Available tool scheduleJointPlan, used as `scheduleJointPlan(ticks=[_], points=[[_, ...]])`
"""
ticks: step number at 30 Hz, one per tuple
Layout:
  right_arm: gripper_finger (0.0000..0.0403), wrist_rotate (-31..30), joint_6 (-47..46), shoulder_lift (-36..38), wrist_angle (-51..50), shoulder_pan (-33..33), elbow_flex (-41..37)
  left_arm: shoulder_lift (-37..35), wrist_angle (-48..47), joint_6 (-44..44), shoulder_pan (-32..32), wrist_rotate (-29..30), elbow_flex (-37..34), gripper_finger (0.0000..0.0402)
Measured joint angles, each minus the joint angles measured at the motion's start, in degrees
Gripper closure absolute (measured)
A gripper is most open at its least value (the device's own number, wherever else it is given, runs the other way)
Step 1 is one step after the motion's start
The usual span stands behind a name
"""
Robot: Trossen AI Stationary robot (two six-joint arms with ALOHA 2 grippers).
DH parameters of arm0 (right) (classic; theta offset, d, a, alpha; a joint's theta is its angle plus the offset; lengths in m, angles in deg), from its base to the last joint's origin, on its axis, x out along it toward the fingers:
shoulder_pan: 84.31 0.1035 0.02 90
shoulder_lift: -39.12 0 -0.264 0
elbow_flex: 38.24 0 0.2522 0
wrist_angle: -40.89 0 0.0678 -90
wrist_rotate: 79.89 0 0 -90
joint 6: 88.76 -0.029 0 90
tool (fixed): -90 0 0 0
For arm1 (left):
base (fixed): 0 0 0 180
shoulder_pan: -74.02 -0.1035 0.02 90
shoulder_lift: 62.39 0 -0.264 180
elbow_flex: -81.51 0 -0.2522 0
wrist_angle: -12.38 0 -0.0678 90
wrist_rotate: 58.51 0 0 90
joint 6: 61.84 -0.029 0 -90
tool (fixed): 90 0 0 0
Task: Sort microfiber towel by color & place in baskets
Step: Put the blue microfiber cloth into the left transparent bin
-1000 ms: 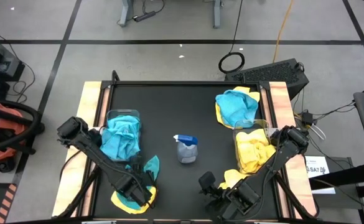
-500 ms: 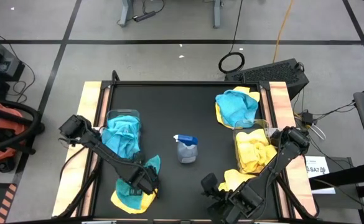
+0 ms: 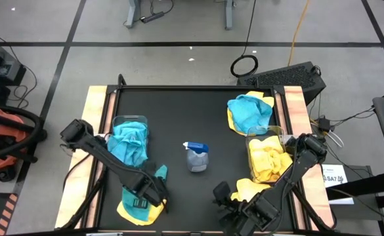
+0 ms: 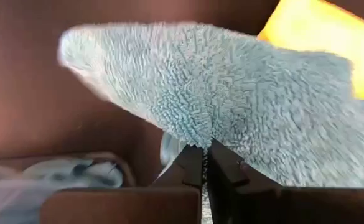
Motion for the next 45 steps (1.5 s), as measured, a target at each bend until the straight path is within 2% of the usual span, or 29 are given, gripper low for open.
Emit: scheduleJointPlan(ticks=[5, 9, 15, 21, 24, 30, 36, 41, 45], points=[[0.0207, -5.2, -0.8, 0.0, 0.0, -0.1, 0.0, -3.4, -5.0, 1.5, 0.5, 6.0, 7.3, 0.0398], [0.0206, -8.8, -1.5, 0.0, 0.4, -0.8, 0.0, -5.9, -4.9, 0.3, 1.6, 11.6, 13.5, 0.0399], [0.0206, -10.6, 0.8, 0.0, 5.5, -2.0, 0.0, -7.4, 2.9, -8.4, 3.2, 17.8, 20.7, 0.04], [0.0206, -17.7, 4.2, 0.0, 13.0, -3.4, 0.0, -7.4, 14.2, -20.3, 3.4, 18.1, 22.8, 0.0401], [0.0206, -18.9, 6.6, 0.0, 16.8, -4.2, 0.0, -7.4, 18.2, -25.3, 2.9, 18.2, 22.8, 0.0401], [0.0206, -14.4, 10.5, 0.0, 23.4, -6.4, 0.0, -7.4, 24.4, -32.9, 1.7, 17.9, 22.8, 0.0401], [0.0206, -6.1, 14.4, 0.0, 30.1, -8.3, 0.0, -7.4, 25.4, -36.9, 0.3, 16.4, 22.8, 0.0401], [0.0206, -7.9, 14.6, 0.0, 31.3, -9.4, 0.0, -7.4, 27.1, -38.6, -0.1, 11.6, 22.8, 0.0401], [0.0206, -8.8, 15.4, 0.0, 31.3, -9.5, 0.0, -7.4, 27.1, -39.4, 0.4, 10.0, 22.8, 0.0401]])
